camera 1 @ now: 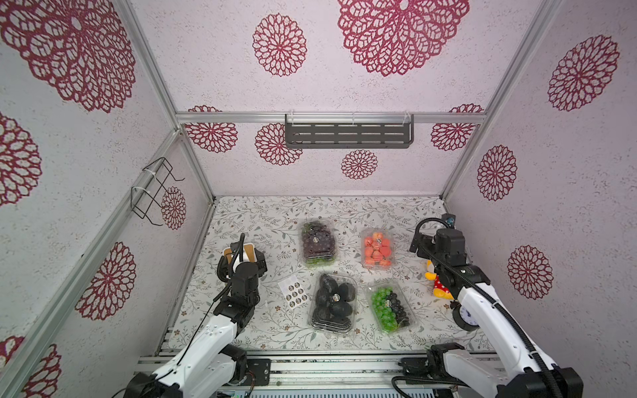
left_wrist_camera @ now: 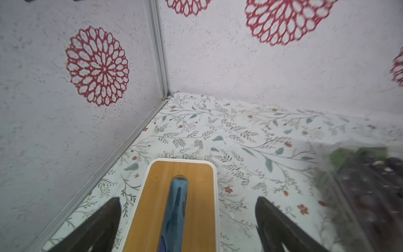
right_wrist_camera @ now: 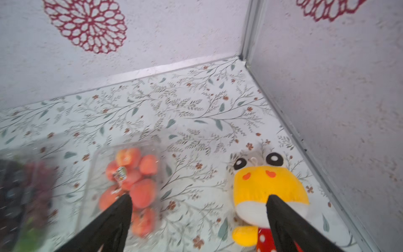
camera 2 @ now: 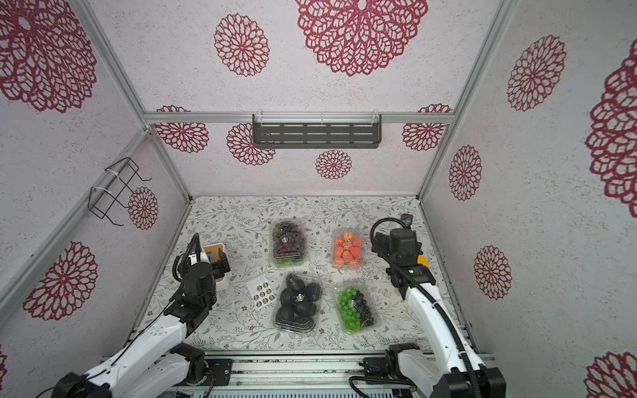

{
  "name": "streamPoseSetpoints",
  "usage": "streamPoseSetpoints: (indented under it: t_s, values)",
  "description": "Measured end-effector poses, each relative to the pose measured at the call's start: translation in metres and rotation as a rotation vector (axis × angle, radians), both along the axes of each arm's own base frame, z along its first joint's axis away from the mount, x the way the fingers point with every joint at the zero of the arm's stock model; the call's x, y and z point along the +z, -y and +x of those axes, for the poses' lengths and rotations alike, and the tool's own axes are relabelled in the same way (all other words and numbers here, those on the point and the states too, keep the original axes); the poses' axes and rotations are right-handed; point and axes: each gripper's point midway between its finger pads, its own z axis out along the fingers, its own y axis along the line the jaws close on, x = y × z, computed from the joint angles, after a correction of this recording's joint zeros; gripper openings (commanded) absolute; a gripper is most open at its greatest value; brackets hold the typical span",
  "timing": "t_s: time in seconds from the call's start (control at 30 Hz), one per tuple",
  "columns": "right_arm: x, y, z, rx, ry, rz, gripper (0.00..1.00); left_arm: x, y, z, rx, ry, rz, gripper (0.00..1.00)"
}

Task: Label fruit boxes
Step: Reset both arms

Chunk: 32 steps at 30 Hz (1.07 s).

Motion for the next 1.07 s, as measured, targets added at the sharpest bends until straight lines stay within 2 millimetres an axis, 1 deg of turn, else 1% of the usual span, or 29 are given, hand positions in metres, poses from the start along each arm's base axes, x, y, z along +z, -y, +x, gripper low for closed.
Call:
streamPoseSetpoints:
  t_s: [0.03,0.1,0.17,0.2,0.23,0.3,0.37,0.43,0.47,0.5,0.53,0.6,0.67,0.7,0.77,0.87,1.07]
  values:
    - [-0.018,0.007,-0.002,-0.012,-0.002,-0.021,0.98,-0.008,-0.005,0.002,0.009,-0.018,0.035,0.98]
    - [-0.075,0.019,-0.009,-0.027,-0.076,-0.068,0.98,-0.026,-0.017,0.004,0.034,-0.049,0.087,0.98]
    - [-0.116,0.021,-0.016,-0.014,-0.13,-0.09,0.98,-0.04,-0.032,0.009,0.055,-0.068,0.087,0.98]
    - [-0.127,0.02,-0.016,0.0,-0.132,-0.096,0.98,-0.044,-0.041,0.014,0.067,-0.061,0.075,0.98]
    - [-0.132,0.019,-0.013,0.013,-0.12,-0.105,0.98,-0.046,-0.046,0.018,0.071,-0.049,0.063,0.98]
    - [-0.127,0.015,0.0,0.04,-0.06,-0.118,0.98,-0.049,-0.058,0.027,0.074,-0.013,0.034,0.98]
    - [-0.115,0.01,0.012,0.068,0.019,-0.126,0.98,-0.056,-0.064,0.037,0.052,0.003,-0.002,0.98]
    - [-0.103,0.008,0.018,0.075,0.103,-0.13,0.99,-0.063,-0.065,0.047,0.014,0.024,-0.027,0.98]
    - [-0.102,0.007,0.02,0.078,0.133,-0.133,0.99,-0.068,-0.066,0.049,0.008,0.012,-0.037,0.98]
    - [-0.104,0.007,0.022,0.079,0.141,-0.135,0.99,-0.071,-0.064,0.05,-0.014,0.001,-0.051,0.98]
    - [-0.109,0.007,0.022,0.083,0.134,-0.136,0.99,-0.07,-0.063,0.053,-0.022,-0.001,-0.057,0.98]
    - [-0.113,0.009,0.021,0.077,0.135,-0.138,0.99,-0.057,-0.061,0.07,-0.048,0.019,-0.074,0.98]
    - [-0.109,0.011,0.021,0.063,0.156,-0.142,0.99,-0.042,-0.061,0.082,-0.066,0.054,-0.088,0.98]
    - [-0.106,0.012,0.022,0.057,0.168,-0.143,0.99,-0.036,-0.063,0.085,-0.066,0.069,-0.093,0.98]
    - [-0.101,0.013,0.023,0.05,0.188,-0.145,0.99,-0.034,-0.065,0.087,-0.068,0.077,-0.102,0.98]
    - [-0.096,0.014,0.024,0.044,0.209,-0.146,0.99,-0.04,-0.064,0.085,-0.069,0.053,-0.111,0.98]
    - [-0.095,0.016,0.025,0.033,0.215,-0.146,0.99,-0.044,-0.063,0.085,-0.076,0.041,-0.119,0.98]
